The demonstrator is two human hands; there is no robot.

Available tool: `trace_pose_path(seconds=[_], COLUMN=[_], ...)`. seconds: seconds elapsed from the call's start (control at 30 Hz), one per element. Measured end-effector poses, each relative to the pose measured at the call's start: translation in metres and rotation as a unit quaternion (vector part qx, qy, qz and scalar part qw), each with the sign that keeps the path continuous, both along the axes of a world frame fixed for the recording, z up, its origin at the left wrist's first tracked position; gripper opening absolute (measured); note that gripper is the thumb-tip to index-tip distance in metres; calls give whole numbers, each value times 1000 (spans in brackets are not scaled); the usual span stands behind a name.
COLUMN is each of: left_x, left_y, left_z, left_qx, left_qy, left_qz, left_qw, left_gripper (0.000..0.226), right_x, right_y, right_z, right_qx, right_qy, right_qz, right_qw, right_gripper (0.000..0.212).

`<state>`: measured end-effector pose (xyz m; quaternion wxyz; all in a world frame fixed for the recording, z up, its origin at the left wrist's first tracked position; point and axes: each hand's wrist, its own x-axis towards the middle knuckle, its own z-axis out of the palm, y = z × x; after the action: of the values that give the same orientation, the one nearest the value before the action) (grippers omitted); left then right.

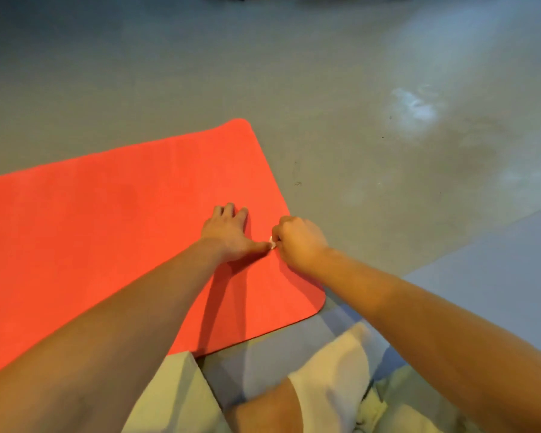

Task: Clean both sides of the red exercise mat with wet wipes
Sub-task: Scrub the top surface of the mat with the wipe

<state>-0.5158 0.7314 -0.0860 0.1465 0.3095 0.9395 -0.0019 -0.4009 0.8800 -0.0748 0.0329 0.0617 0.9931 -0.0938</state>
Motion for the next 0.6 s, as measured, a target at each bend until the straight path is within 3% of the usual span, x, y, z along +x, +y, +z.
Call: trace_pose_path(seconds=[0.27,0.37,0.6], left_x=[20,18,9], left_y=[17,21,27], left_z=[13,13,21], left_qx=[-46,-59,-76], left_qy=[-40,-42,-56], left_qz=[43,44,40], left_qw=[997,996,995], left_gripper=[124,133,119], right_x=[104,102,66], right_y=[-13,-7,14], right_z=[10,9,1], right_qx=[-7,-59,-98], right_qy=[-109,-119,-65], right_qz=[99,62,4], right_qw=[989,989,993], right_gripper=[17,15,13])
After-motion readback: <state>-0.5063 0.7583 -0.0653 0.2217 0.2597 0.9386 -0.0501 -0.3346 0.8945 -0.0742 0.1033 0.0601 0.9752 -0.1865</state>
